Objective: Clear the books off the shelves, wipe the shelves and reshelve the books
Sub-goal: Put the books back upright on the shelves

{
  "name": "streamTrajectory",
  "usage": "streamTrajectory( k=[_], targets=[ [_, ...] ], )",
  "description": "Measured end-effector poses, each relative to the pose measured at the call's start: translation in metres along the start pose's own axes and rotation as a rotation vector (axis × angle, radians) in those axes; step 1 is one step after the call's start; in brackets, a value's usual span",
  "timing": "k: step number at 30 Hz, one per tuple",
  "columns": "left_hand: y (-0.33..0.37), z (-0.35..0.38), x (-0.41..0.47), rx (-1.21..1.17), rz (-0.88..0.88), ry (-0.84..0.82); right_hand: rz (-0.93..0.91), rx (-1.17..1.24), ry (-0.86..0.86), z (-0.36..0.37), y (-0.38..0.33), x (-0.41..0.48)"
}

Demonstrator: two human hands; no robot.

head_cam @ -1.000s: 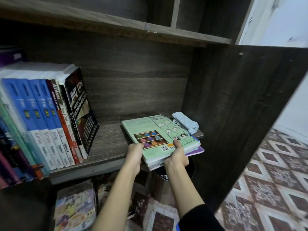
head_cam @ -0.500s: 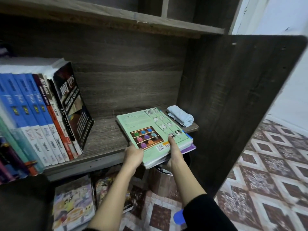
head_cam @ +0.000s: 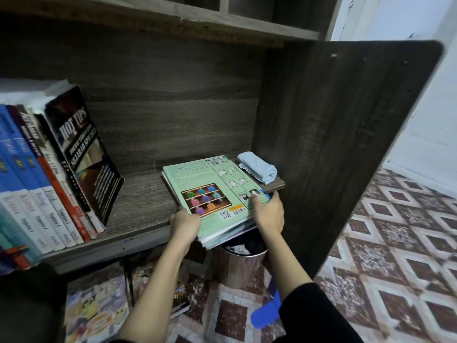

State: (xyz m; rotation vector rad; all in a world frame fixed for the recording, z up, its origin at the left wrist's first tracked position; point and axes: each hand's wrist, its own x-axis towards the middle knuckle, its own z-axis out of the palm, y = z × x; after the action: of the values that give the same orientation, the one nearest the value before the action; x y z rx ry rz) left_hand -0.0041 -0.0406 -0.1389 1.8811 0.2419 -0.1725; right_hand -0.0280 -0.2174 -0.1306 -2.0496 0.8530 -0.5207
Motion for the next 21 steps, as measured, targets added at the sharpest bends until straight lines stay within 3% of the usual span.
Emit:
streamTrajectory(
  k=[10,17,21],
  targets=[
    [-0.003,-0.006,0.002,0.026,0.067,0.054,-0.111,-0.436,-0.053,-0.01,-0.022,0.004],
    [-0.004,-0.02,0.005,0.091,0.01,0.093,0.075,-0.271,-0.292,-0.021,-0.041,0.013],
    [-0.004,-0.03,0.007,-0.035,0.003,0.071,0.185,0.182,-0.531,-0.032,-0.054,0.022]
  ],
)
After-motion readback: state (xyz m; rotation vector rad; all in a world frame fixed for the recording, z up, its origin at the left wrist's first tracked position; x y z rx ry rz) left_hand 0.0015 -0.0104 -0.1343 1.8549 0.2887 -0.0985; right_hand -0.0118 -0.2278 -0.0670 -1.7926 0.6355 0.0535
